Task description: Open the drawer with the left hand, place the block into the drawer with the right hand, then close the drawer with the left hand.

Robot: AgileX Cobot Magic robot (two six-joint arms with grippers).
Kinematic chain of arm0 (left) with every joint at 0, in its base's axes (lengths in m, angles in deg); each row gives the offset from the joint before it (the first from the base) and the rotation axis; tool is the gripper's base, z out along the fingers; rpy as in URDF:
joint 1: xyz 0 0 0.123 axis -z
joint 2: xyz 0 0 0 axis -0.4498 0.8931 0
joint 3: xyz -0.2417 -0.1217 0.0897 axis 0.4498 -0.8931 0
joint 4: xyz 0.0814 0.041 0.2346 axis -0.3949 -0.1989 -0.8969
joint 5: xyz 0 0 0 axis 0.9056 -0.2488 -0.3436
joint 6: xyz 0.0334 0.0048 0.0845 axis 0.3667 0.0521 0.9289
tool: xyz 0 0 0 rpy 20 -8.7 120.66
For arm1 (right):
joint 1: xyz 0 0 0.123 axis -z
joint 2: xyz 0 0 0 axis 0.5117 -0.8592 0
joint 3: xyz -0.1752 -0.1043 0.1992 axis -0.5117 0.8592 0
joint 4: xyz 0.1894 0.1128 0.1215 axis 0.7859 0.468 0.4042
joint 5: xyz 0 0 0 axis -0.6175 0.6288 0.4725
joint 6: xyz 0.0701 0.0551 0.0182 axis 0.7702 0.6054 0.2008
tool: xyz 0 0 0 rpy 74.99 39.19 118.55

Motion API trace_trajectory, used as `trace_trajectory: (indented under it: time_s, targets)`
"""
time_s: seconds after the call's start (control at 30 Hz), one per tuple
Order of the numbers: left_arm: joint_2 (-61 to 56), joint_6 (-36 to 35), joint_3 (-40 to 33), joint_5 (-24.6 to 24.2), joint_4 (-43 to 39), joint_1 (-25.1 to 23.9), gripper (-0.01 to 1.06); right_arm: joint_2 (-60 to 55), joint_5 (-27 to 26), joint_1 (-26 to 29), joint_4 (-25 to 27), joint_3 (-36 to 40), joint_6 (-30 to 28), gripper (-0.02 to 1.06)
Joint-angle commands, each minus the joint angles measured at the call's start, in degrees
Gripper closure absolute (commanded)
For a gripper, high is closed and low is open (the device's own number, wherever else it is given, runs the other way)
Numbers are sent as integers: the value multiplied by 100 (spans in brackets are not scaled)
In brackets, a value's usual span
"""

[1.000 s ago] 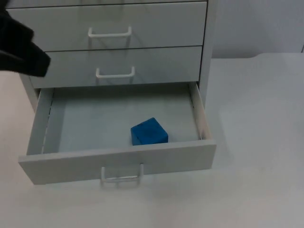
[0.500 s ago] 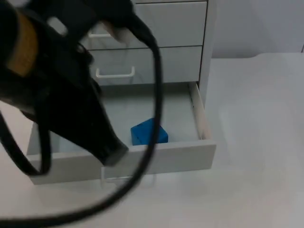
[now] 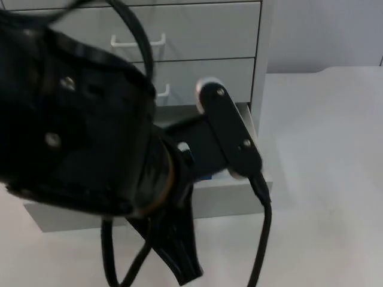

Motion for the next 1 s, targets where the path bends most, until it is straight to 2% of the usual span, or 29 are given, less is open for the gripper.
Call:
trace_trajectory:
  time_s: [0.0,0.07,0.33,0.47,0.5,0.6,0.73,0.97]
  targets:
    - [162,-138,-30,140,-216,33,105,37,-84,16,-13,70,-62,26]
    - [371,-477,-30,88,-603,33,105,37,-84,16,-13,85,-62,26]
    - [974,-886,-30,111,-1348,33,105,37,-129,16,-13,83,-62,26]
    - [1280,-1377,-30,-97,-1896,33,105,37,-129,16,-13,83,-62,26]
    - [1374,-1755,-30,-225,-2218,33,105,37,-129,16,-13,83,-62,26]
    - [1505,-2318,-30,-374,-2758,33,105,37,-129,16,-13,83,-62,26]
    - [1621,-2674,-30,-385,-3246,33,105,37,-151,16,-27,83,-62,26]
    - [1845,-3411,-30,-854,-4081,23,105,37,-151,16,-27,83,-62,26]
